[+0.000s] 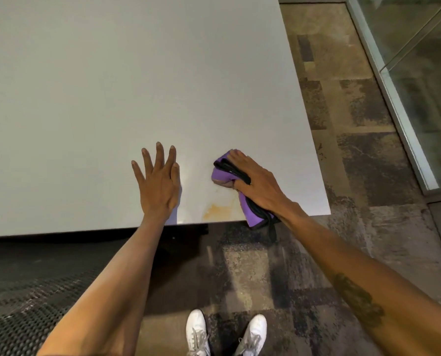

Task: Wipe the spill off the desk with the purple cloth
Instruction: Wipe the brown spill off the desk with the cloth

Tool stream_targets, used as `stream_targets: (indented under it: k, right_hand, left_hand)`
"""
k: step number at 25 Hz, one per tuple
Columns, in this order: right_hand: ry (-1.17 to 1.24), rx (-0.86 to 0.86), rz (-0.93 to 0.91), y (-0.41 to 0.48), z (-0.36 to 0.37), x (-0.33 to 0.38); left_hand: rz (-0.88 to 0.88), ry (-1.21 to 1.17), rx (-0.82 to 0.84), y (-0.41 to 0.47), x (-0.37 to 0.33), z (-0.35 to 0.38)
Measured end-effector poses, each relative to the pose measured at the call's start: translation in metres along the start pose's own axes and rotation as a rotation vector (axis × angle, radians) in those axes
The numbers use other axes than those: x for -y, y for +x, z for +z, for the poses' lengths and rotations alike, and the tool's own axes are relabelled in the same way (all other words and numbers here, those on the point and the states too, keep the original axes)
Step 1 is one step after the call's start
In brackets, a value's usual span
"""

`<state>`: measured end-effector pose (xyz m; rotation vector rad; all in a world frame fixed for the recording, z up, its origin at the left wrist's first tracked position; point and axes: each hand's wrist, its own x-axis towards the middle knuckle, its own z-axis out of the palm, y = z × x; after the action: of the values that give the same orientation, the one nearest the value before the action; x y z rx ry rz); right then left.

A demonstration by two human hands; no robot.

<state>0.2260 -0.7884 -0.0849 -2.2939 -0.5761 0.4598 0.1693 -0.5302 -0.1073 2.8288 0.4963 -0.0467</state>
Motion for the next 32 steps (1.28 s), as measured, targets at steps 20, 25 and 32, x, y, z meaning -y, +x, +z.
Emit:
stream_targets:
  k: [20, 25, 32]
  right_hand:
    - [-0.384, 0.290, -0.607, -0.024, 0.070, 0.047]
    - [-0.455, 0.233, -0.582, -0.032, 0.072, 0.049]
    - [-0.443, 0.197, -0.734, -0.044, 0.058, 0.026]
  left_hand:
    - [0.086, -0.031, 0.012, -0.001, 0.007, -0.001]
    - [0.104, 0.043, 0.005, 0.002, 0.011, 0.004]
    - [0.140, 0.123, -0.048, 0.003, 0.017, 0.016]
